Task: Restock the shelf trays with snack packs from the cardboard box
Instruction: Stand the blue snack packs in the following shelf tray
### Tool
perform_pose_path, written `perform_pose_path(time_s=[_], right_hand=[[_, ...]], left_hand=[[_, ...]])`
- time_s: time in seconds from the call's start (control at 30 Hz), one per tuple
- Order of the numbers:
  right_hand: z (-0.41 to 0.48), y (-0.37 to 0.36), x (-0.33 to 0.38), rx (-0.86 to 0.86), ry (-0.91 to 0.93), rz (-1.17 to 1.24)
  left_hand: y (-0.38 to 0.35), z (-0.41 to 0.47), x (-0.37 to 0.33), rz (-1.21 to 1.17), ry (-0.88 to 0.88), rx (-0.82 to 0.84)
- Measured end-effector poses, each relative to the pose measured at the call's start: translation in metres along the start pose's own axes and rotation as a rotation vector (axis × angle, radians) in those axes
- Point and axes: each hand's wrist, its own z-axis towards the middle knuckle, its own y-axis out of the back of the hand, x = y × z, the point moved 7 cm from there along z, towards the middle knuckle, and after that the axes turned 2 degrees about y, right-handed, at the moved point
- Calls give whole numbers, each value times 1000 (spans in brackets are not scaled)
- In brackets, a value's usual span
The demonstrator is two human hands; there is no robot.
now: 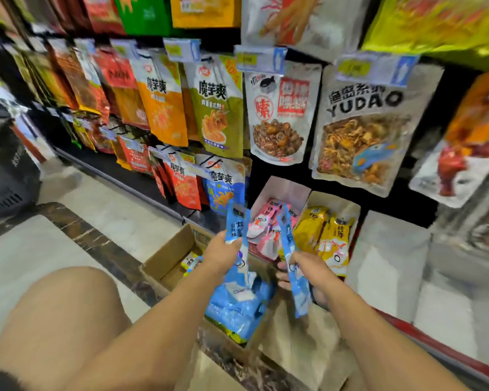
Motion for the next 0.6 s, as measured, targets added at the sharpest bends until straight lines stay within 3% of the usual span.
perform_pose_path(time_s=[0.23, 0.6], right_hand=[[-39, 73, -6, -3, -30, 296], [-64, 183, -39, -222, -45, 553]], left_hand=[[-88, -18, -14, -106, 41, 199], [-207, -41, -10, -105, 147, 458]])
